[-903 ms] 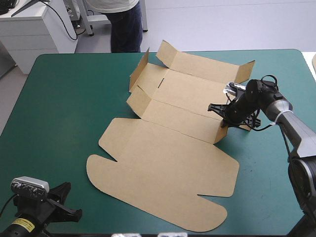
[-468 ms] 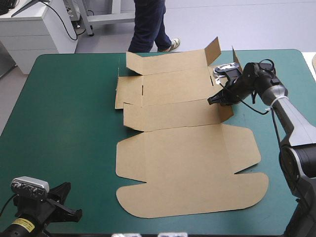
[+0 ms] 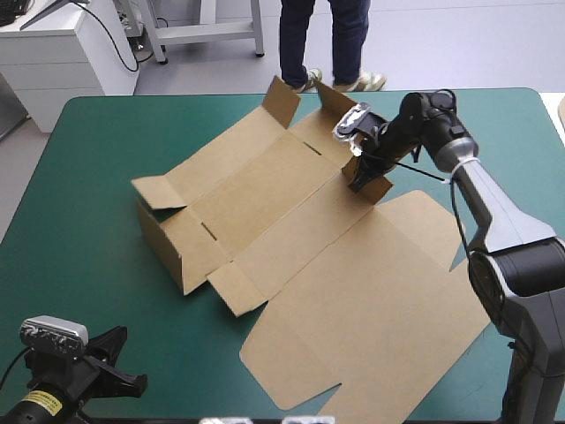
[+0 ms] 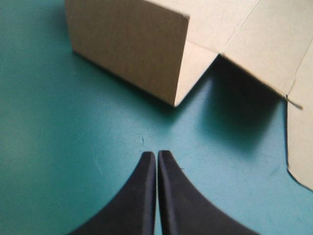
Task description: Fold the box
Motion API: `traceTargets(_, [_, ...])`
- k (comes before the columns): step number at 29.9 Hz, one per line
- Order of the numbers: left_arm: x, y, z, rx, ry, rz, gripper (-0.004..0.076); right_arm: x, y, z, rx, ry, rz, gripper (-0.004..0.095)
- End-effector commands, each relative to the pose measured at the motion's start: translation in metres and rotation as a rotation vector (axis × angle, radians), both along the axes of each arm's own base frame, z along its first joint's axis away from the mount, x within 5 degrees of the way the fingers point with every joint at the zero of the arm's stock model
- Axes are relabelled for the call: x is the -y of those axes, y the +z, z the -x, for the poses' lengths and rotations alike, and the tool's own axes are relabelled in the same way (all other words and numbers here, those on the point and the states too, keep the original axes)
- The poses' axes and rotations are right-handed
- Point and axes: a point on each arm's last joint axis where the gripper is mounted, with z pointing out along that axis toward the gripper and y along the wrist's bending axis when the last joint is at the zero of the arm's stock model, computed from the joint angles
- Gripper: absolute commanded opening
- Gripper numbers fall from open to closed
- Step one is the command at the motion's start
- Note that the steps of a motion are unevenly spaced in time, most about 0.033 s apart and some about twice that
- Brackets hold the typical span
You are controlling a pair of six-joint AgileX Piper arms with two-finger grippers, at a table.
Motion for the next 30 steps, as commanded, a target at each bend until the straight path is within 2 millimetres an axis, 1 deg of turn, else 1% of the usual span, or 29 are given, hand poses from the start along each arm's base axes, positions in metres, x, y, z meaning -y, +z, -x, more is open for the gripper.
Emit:
traceTargets(1, [0.001, 0.014, -0.002, 0.075, 0.009, 0.043, -0.0008, -0.03, 0.038, 0.015, 0.184, 0.151, -0.033, -0.002])
traceTargets(5, [0.001, 0.014, -0.002, 0.075, 0.009, 0.043, -0.0008, -0.065, 0.043, 0.026, 0.282, 0.291, -0.021, -0.0019])
traceTargets(10, [0.001, 0.014, -0.002, 0.075, 0.009, 0.043, -0.0008, -0.1, 0.044, 0.045, 0.354, 0.476, 0.016, -0.002])
traceTargets(15, [0.001, 0.014, -0.002, 0.075, 0.01, 0.042, -0.0008, -0.125, 0.051, 0.05, 0.494, 0.496, 0.002, -0.002])
traceTargets(18, [0.001, 0.014, -0.002, 0.075, 0.01, 0.042, -0.0008, -0.135, 0.052, 0.055, 0.536, 0.546, 0.004, -0.002])
traceTargets(22, [0.001, 0.014, -0.002, 0.076, 0.011, 0.039, -0.0008, -0.143, 0.052, 0.061, 0.542, 0.577, 0.003, -0.0021])
traceTargets(30, [0.001, 0.014, -0.002, 0.076, 0.011, 0.037, -0.0008, -0.143, 0.052, 0.061, 0.539, 0.579, 0.006, -0.0014])
